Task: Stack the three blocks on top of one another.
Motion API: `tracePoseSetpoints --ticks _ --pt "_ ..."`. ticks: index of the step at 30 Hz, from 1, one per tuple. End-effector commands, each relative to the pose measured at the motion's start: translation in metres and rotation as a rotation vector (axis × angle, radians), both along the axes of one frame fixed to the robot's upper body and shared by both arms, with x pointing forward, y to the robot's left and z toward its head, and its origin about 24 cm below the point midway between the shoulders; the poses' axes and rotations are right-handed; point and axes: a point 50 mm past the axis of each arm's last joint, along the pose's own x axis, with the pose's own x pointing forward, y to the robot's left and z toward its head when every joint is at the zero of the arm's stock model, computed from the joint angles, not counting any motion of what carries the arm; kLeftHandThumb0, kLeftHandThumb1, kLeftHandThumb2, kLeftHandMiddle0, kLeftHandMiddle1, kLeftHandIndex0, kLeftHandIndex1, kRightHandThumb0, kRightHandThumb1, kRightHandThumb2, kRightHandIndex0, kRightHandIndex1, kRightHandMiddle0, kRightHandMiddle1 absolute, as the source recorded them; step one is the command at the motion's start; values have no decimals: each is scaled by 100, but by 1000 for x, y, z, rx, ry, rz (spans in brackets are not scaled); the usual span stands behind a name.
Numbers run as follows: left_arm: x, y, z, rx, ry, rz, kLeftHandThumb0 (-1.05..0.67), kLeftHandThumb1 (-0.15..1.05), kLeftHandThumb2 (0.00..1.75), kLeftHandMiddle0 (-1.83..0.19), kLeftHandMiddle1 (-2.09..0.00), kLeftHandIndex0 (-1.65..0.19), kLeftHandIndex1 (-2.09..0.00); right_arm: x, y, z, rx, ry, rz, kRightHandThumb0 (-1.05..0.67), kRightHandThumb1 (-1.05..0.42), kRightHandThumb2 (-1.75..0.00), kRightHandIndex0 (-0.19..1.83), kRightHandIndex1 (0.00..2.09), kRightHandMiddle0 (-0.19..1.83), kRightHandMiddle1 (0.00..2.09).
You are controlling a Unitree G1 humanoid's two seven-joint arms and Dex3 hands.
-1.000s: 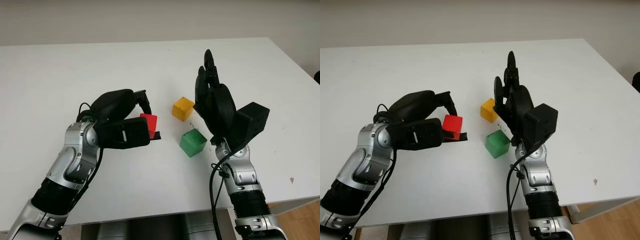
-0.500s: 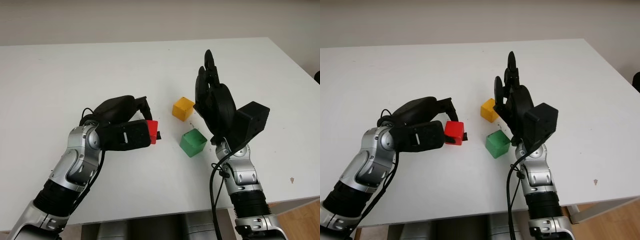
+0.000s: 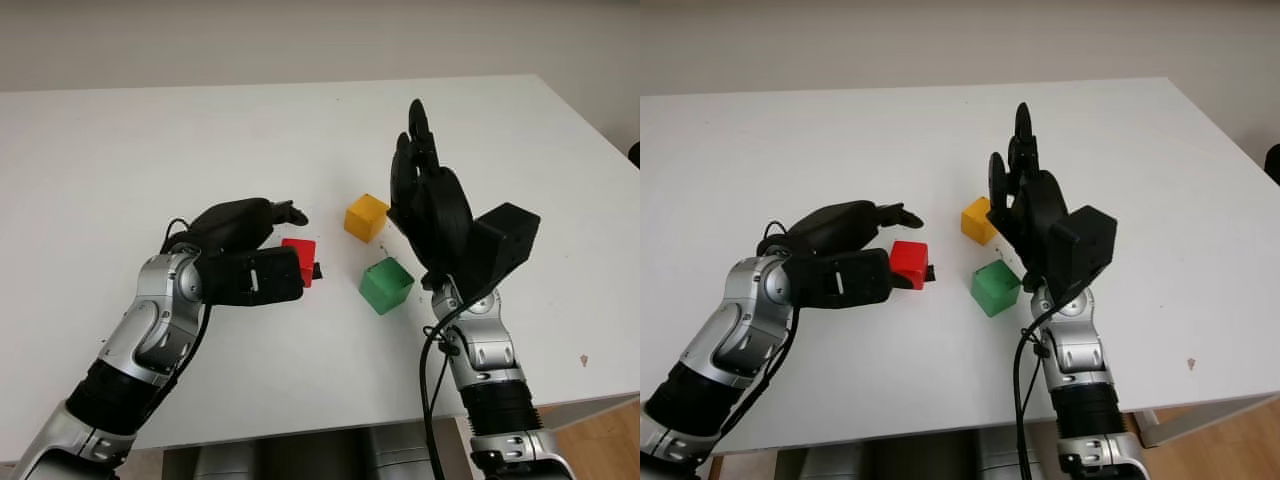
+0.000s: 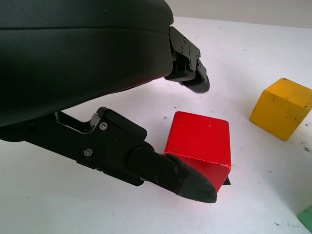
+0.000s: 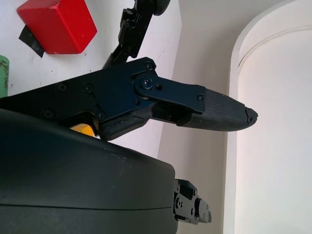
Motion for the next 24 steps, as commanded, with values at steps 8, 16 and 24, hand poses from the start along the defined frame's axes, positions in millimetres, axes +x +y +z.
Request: tracePoseSetpoints --ticks 8,16,24 --pt "-11 7 10 -130 -34 -3 -92 104 22 6 -4 9 -2 1 -6 5 -11 -27 0 -79 -105 -69 -19 0 -19 0" --pt "-27 36 24 -559 -192 81 -89 105 70 6 -4 10 -5 4 -23 20 -73 -69 -15 -80 -105 -62 -19 0 -19 0" --pt "-18 76 23 -1001 -332 280 -84 105 65 0 -6 -1 -8 21 -48 56 -102 -136 -19 -71 -105 -37 -12 5 -8 7"
